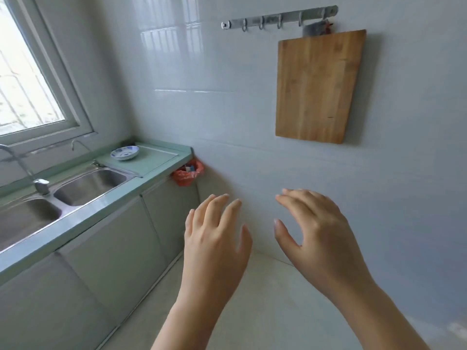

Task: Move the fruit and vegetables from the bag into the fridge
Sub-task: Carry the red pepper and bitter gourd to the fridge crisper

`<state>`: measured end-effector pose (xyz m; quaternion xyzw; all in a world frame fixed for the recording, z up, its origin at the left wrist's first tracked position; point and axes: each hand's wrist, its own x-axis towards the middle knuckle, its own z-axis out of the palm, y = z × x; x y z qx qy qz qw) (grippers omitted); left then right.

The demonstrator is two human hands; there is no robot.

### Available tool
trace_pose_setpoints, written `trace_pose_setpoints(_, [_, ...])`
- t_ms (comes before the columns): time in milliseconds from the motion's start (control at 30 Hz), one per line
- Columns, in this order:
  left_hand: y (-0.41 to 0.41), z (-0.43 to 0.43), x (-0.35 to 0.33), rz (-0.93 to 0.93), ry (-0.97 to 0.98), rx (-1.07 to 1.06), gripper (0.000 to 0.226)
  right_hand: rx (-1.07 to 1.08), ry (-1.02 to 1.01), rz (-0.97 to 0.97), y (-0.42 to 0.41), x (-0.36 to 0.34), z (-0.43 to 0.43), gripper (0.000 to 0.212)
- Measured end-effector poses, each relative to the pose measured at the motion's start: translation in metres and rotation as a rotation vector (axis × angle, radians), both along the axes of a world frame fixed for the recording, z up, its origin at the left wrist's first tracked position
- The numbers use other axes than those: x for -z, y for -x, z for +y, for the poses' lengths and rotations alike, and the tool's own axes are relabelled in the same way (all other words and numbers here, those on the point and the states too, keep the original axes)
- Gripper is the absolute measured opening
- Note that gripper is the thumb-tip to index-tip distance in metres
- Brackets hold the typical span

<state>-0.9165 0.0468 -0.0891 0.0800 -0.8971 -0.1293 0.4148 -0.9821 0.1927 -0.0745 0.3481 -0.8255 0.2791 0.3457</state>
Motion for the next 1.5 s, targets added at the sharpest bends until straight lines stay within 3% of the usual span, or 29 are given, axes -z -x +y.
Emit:
trace_pose_setpoints(433, [-0.178, -0.199, 0.03, -0.002, -0.039, -0.48, 0.038, -0.451, -0.037, -0.092, -0.117, 0.028, -0.246, 0.041])
trace_pose_setpoints(1000, [-0.179, -0.401, 0.014, 0.032, -0.041, -0.816, 0.038, -0.869, -0.041, -0.068, -0.095, 0.02, -0.51, 0.042])
trace_pose_setpoints(1300, [-0.252, -0.483, 0.034, -0.008, -0.136, -1.086, 0.039, -1.131, -0.089, -0.099, -0.151, 0.041, -0.639, 0.04])
trace_pose_setpoints(1500, [-0.317, -0.551, 0.054, 0.01, -0.17, -1.182, 0.041, -1.196, -0.142, -0.093, -0.215, 0.061, -0.722, 0.041])
